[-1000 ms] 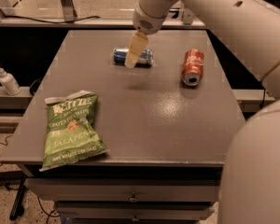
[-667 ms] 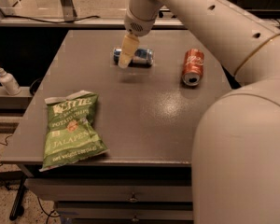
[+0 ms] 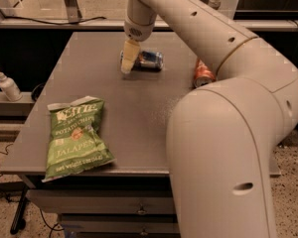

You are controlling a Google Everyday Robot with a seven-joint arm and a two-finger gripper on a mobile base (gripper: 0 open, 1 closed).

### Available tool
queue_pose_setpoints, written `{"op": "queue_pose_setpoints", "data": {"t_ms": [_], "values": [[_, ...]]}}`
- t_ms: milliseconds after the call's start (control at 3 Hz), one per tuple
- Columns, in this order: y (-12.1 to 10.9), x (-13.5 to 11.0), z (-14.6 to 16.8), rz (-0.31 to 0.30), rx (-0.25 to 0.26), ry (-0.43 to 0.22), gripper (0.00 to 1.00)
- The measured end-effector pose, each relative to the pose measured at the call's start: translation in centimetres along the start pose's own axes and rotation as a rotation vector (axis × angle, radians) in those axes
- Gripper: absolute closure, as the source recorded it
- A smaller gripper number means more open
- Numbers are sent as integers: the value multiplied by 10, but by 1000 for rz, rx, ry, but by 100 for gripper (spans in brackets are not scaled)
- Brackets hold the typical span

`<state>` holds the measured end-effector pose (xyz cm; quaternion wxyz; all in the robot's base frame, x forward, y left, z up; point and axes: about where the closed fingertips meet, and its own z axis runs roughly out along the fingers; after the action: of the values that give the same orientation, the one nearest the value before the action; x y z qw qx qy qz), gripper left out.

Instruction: Place redbull can upright

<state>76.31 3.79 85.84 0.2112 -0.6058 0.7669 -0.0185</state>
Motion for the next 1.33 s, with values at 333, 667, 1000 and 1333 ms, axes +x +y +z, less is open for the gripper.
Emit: {"op": "queue_pose_setpoints", "data": {"t_ms": [333,667,1000,1333], "values": [[-1,1,14,7,-24,44,16],[-4,5,17,21,-32,71,40],[-7,10,9,36,-30,84,62],[-9,8,-6,59,-24,62,87]]}}
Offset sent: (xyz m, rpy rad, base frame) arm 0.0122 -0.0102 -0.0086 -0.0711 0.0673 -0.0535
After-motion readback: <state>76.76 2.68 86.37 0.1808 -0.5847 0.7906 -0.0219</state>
